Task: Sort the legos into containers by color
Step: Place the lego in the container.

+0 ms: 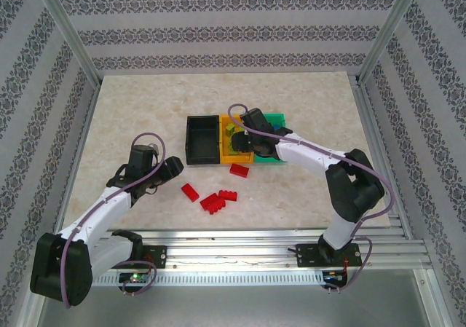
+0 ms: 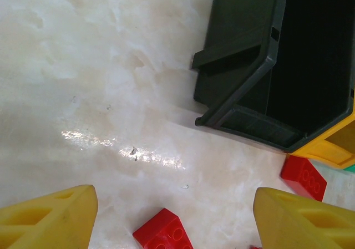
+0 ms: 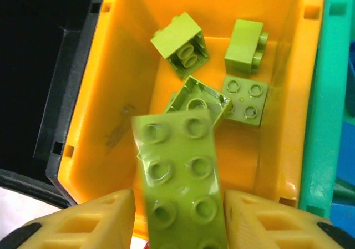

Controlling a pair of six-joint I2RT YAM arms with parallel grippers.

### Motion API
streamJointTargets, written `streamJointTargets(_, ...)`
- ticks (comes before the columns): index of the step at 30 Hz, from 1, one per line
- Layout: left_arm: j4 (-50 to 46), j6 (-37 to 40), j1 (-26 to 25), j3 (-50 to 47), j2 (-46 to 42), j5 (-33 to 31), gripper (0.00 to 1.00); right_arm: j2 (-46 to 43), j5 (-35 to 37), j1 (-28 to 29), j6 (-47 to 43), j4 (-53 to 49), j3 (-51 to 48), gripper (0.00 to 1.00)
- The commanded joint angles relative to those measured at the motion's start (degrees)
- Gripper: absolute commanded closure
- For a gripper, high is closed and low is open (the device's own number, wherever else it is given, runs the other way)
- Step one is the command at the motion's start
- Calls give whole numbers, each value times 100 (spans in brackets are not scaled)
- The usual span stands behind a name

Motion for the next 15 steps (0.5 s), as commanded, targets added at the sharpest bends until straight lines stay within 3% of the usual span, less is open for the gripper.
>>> streamJointTargets(1, 98, -52, 59, -95, -48, 124, 25, -103, -124, -13, 102, 93, -113, 52)
streamJointTargets(15, 55, 6, 59, 18, 239, 293, 25, -840, -519, 467, -463, -95, -867, 51)
